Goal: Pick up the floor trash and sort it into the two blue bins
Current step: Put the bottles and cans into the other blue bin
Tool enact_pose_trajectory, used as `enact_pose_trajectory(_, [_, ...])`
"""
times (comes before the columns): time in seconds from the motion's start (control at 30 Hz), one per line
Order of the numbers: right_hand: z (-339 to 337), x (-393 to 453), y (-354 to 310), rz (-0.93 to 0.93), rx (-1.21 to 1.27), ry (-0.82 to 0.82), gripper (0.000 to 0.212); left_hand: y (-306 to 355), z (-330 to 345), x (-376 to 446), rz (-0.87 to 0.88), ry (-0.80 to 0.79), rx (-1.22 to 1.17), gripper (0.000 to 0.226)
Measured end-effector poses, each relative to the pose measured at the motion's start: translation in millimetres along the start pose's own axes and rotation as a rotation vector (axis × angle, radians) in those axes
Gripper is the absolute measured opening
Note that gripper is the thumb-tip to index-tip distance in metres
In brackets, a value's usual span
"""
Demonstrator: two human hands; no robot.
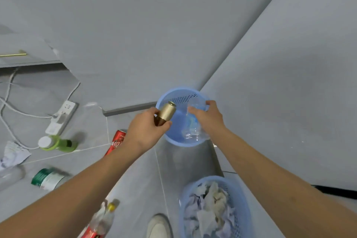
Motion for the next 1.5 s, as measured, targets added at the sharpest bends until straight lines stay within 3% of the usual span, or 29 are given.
enact_pose_trajectory(0.17, [18.4, 71.3, 21.4, -0.057, -0.165, -0.010, 0.074, 7.7, 45.4, 72.7, -0.027, -0.056, 0.130, 0.033])
enact_pose_trajectory(0.33, [42.0, 117.3, 70.1, -0.065, -0.323, -0.052, 0.072, 13.0, 93.7, 101.2, 0.072, -0.095, 0.482, 0.027])
enact_pose_trajectory(0.5, [61.3, 140.8, 98.5, -0.112, -0.372, -0.057, 0.064, 10.1, 131.2, 117.5, 0.193, -0.110, 0.754, 0.022])
enact_pose_trajectory(0.67, [76.5, 138.9, 105.2, -0.156, -0.403, -0.115, 0.060, -12.5, 163.5, 128.2, 0.146, -0.202, 0.910, 0.021])
enact_pose_trajectory(0.87, [83.0, 102.2, 95.4, -0.277, -0.370, -0.128, 0.045, -4.5, 146.5, 106.4, 0.294, -0.142, 0.770, 0.025])
enact_pose_trajectory(1.07, [83.3, 20.3, 66.9, -0.486, -0.253, 0.009, 0.038, -37.9, 61.7, 20.5, 0.477, 0.154, 0.497, 0.025])
enact_pose_trajectory(1.13, [91.2, -24.1, 59.1, -0.607, -0.186, 0.024, 0.034, -74.0, 30.0, -19.9, 0.434, 0.231, 0.443, 0.027])
enact_pose_trajectory(1.27, [133.6, -117.8, 74.6, -0.699, -0.126, -0.136, 0.035, -179.5, -13.6, -107.9, 0.228, 0.251, 0.396, 0.023])
enact_pose_trajectory(1.5, [251.0, -234.5, 191.1, -0.689, -0.505, -0.555, 0.035, -342.1, -29.7, -265.9, -0.119, 0.142, 0.301, 0.024])
Point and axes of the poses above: each hand's wrist, its own x-axis towards the middle knuckle, its own z-axis out of the palm, y = z × x, the point moved 4 cm from there along x, towards the middle knuckle, and after that the axes turned 9 degrees about x, right-handed, at the moved point
